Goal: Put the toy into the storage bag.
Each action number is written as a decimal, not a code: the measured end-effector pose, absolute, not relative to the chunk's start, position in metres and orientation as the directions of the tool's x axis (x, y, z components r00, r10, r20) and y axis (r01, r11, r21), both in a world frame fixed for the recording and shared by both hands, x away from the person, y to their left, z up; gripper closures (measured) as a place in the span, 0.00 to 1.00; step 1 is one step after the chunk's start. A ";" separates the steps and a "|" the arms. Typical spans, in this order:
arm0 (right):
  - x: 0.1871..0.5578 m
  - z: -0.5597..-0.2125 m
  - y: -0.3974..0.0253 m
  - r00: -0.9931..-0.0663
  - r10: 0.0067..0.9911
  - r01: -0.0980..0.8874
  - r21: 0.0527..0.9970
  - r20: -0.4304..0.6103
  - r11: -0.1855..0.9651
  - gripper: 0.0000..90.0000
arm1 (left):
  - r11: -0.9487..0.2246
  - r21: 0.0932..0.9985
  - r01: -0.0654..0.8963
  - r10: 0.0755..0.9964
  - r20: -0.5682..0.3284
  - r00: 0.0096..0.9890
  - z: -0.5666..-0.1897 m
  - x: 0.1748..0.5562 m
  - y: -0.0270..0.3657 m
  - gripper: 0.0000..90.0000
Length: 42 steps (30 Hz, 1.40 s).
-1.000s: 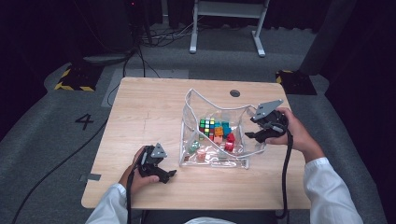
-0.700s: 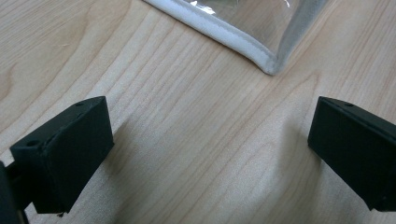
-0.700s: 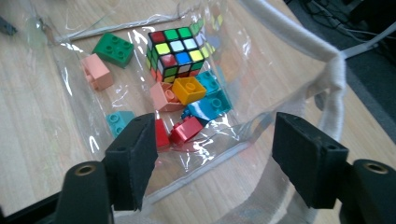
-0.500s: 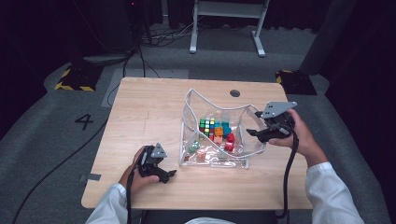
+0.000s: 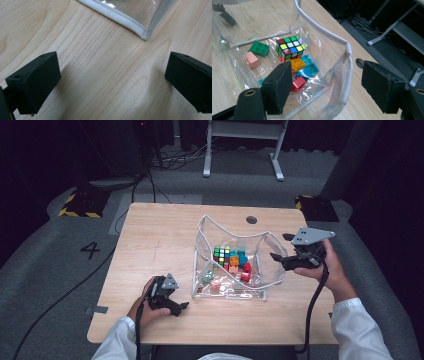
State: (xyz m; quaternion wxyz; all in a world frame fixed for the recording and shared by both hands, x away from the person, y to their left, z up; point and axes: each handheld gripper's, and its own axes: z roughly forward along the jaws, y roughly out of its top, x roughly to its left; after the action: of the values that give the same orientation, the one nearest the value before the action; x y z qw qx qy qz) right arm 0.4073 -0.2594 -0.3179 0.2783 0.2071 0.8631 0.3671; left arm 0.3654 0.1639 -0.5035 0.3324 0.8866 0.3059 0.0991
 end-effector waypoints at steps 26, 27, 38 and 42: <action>0.378 -0.322 -0.295 -0.713 0.629 0.158 0.804 -0.309 0.573 0.25 | -0.592 0.650 0.476 0.608 -0.027 0.793 -0.504 0.365 0.164 0.00; 0.376 -0.323 -0.297 -0.710 0.634 0.158 0.808 -0.308 0.568 0.25 | -0.592 0.650 0.476 0.608 -0.027 0.793 -0.504 0.365 0.164 0.00; 0.365 -0.338 -0.312 -0.701 0.654 0.171 0.823 -0.285 0.541 0.24 | -0.592 0.650 0.476 0.608 -0.027 0.793 -0.504 0.365 0.164 0.00; 0.362 -0.346 -0.314 -0.700 0.659 0.172 0.830 -0.276 0.531 0.24 | -0.592 0.650 0.476 0.608 -0.027 0.793 -0.504 0.365 0.164 0.00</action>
State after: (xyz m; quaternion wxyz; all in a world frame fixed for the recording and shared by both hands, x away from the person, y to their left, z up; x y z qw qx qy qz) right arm 0.3615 -0.3140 -0.3460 0.2942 0.2522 0.8240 0.4133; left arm 0.3655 0.1639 -0.5035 0.3324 0.8867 0.3057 0.0994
